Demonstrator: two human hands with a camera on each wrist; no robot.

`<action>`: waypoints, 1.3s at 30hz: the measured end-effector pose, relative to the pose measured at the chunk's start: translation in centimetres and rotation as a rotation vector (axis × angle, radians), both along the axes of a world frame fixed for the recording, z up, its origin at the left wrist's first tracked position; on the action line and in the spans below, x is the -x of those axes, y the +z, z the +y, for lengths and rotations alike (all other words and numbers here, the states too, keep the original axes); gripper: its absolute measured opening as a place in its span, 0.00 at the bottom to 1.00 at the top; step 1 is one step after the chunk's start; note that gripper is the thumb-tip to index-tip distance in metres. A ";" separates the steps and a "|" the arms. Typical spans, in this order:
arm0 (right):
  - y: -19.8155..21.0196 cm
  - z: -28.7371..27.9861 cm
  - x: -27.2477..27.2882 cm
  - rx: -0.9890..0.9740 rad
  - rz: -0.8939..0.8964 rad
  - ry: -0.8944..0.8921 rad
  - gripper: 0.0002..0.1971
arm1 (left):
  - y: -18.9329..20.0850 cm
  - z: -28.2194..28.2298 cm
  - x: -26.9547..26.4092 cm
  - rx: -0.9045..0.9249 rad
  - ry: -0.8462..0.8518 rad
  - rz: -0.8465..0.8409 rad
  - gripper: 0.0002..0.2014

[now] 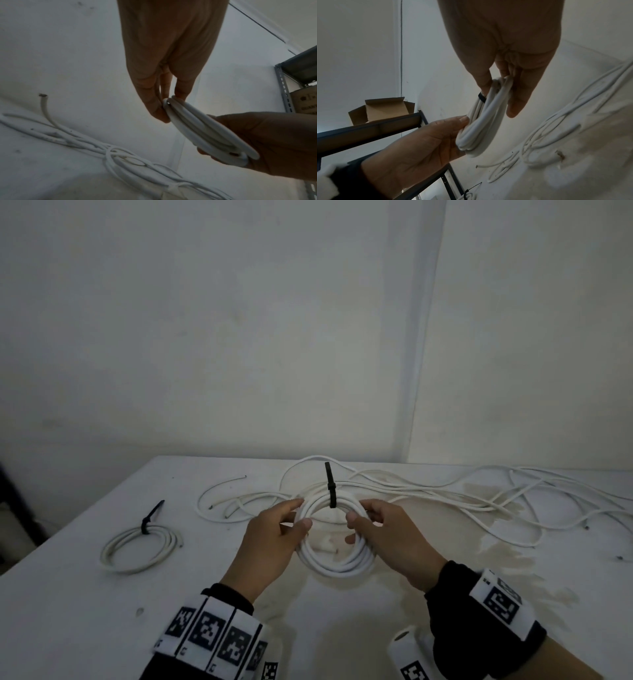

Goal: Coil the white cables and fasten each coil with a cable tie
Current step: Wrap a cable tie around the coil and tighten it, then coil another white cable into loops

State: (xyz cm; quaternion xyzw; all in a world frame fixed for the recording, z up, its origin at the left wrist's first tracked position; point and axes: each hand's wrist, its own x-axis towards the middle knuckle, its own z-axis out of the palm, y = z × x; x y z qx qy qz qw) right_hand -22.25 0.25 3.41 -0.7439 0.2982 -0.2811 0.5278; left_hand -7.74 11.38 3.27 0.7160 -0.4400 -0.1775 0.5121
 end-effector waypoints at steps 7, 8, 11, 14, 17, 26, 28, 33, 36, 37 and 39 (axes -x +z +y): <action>0.1 1.7 -3.2 0.039 0.161 0.116 0.30 | -0.7 1.4 -2.0 0.014 0.098 -0.058 0.18; 0.0 1.8 -3.5 0.024 0.173 0.140 0.31 | -0.8 1.6 -2.4 0.012 0.101 -0.058 0.17; -0.2 2.1 -4.4 -0.042 0.218 0.185 0.32 | -1.0 2.7 -3.9 -0.031 0.104 -0.060 0.16; 0.0 2.2 -5.2 -0.110 0.248 0.189 0.33 | -1.3 4.3 -6.4 -0.098 0.137 -0.049 0.18; 0.0 1.8 -6.0 -0.109 0.267 0.155 0.32 | -1.1 6.7 -9.6 -0.110 0.181 0.000 0.15; -0.9 -1.0 -8.7 -0.042 0.345 0.049 0.28 | -0.3 13.9 -18.5 -0.229 0.364 -0.016 0.11; -1.2 -1.7 -9.2 -0.032 0.361 0.023 0.28 | -0.8 14.2 -20.1 -0.301 0.361 -0.039 0.11; -1.8 -3.7 -9.7 0.013 0.402 -0.045 0.27 | -2.1 14.3 -22.2 -0.493 0.353 -0.127 0.09; -1.8 -4.5 -10.0 0.026 0.423 -0.067 0.27 | -2.7 14.1 -22.6 -0.617 0.359 -0.149 0.12; -1.8 -4.8 -10.1 0.030 0.427 -0.074 0.26 | -2.7 13.9 -22.6 -0.639 0.370 -0.165 0.12; -1.9 -5.3 -10.2 0.048 0.443 -0.086 0.25 | -2.5 13.4 -22.6 -0.677 0.399 -0.203 0.12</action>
